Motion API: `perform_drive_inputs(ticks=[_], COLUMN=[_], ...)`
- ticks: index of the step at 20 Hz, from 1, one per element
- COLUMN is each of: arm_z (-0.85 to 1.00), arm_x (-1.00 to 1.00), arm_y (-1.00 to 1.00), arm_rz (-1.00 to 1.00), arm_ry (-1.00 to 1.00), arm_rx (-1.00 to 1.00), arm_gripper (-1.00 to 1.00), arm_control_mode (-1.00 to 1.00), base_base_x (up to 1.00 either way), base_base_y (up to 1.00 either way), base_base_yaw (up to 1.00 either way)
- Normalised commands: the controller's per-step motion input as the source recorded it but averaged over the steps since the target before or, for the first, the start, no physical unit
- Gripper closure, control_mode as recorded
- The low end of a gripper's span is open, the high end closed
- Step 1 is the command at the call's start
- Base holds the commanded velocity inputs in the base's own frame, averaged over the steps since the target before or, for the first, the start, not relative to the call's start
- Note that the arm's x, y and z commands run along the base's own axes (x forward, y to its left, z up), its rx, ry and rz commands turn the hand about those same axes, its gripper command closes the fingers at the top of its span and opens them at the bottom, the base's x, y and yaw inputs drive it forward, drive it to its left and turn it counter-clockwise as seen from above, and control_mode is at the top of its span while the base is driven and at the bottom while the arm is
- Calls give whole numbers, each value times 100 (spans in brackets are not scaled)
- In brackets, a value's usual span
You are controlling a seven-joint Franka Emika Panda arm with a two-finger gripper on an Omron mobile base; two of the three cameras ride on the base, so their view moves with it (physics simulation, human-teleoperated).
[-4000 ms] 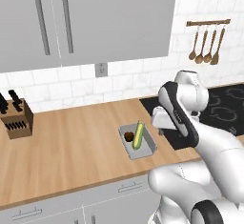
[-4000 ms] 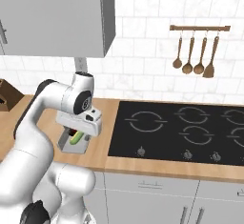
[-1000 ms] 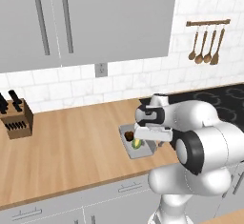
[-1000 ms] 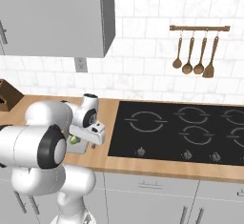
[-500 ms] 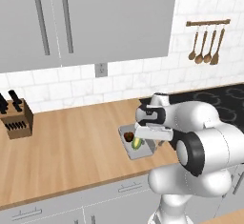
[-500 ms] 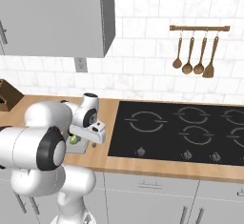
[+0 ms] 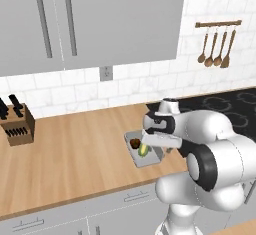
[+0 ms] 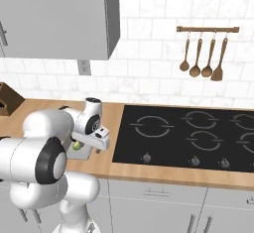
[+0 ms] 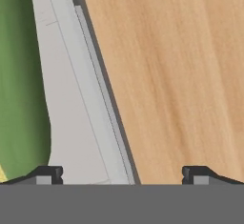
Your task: Take the meat container that has the chicken drumstick and place it on the second highest rack of the freezer. Then take the vegetable container that has the corn and bell pepper and place it on the highest rack of the freezer.
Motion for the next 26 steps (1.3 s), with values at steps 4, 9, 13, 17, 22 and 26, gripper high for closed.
perform_drive_inputs(ticks=[4, 9, 13, 17, 22, 26], arm_z=[-8, 0, 0, -29, -24, 0], arm_x=[-1, 0, -2, -2, -19, -50], arm_y=[-11, -13, 1, 3, 0, 0], arm_rz=[0, 0, 0, 0, 0, 0], arm_ry=[0, 0, 0, 0, 0, -3], arm_rx=[0, 0, 0, 0, 0, 0], arm_gripper=[-100, -100, -100, -100, -100, -100], arm_control_mode=[-100, -100, -100, -100, -100, -100], base_base_x=[0, 0, 0, 0, 0, 0], base_base_y=[0, 0, 0, 0, 0, 0], base_base_yaw=[0, 0, 0, 0, 0, 0])
